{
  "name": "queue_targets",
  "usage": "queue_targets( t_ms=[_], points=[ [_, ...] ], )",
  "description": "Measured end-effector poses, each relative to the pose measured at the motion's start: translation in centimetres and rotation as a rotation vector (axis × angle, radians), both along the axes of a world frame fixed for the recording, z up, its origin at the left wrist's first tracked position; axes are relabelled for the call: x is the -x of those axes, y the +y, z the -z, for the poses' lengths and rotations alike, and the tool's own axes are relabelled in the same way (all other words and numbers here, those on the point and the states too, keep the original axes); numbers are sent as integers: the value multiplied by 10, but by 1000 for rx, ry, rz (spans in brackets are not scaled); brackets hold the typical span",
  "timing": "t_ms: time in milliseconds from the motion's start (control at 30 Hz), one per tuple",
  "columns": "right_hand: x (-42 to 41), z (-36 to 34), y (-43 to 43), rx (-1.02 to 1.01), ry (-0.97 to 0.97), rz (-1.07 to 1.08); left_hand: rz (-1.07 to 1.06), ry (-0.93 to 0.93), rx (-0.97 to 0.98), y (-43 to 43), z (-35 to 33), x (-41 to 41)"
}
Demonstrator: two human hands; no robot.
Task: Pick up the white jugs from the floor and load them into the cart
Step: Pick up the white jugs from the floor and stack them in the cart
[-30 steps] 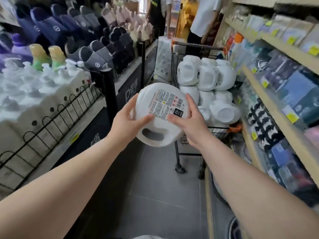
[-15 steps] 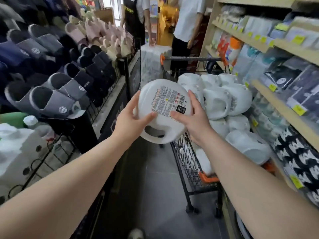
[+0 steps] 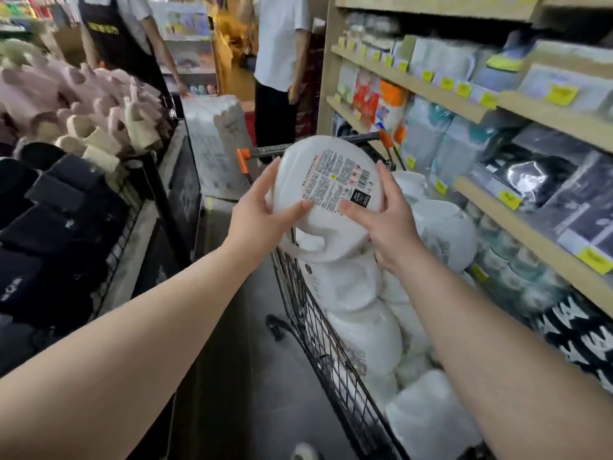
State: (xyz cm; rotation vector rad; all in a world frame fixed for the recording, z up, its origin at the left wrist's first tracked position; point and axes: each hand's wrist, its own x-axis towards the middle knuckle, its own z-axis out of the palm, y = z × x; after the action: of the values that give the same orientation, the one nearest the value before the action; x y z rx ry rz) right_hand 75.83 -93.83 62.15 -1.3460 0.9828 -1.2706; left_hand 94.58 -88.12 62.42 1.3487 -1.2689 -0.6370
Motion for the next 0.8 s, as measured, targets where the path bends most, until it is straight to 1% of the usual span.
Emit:
queue_targets(
  t_ms=[200, 333, 400, 467, 567, 633, 733, 800],
  points=[
    [3, -8, -111, -11, 61, 93, 42, -55, -32, -122, -7, 0],
    [7, -9, -160, -21, 145, 220, 128, -7, -83, -190, -1, 1],
    [10, -8, -181, -16, 221, 308, 175, 35, -123, -225, 2, 4],
    [13, -2, -200, -22, 292, 390, 231, 35, -162, -258, 6, 6],
    [10, 4, -219, -63, 348, 505, 334, 5, -224, -301, 13, 7],
    [5, 3, -230, -72, 351, 557, 385, -22, -279, -327, 20, 6],
    [-3, 3, -241, -118, 304, 607, 454, -25, -399, -352, 30, 4],
    [-9, 6, -245, -151, 348, 638, 520, -41, -437, -366, 35, 1]
  ],
)
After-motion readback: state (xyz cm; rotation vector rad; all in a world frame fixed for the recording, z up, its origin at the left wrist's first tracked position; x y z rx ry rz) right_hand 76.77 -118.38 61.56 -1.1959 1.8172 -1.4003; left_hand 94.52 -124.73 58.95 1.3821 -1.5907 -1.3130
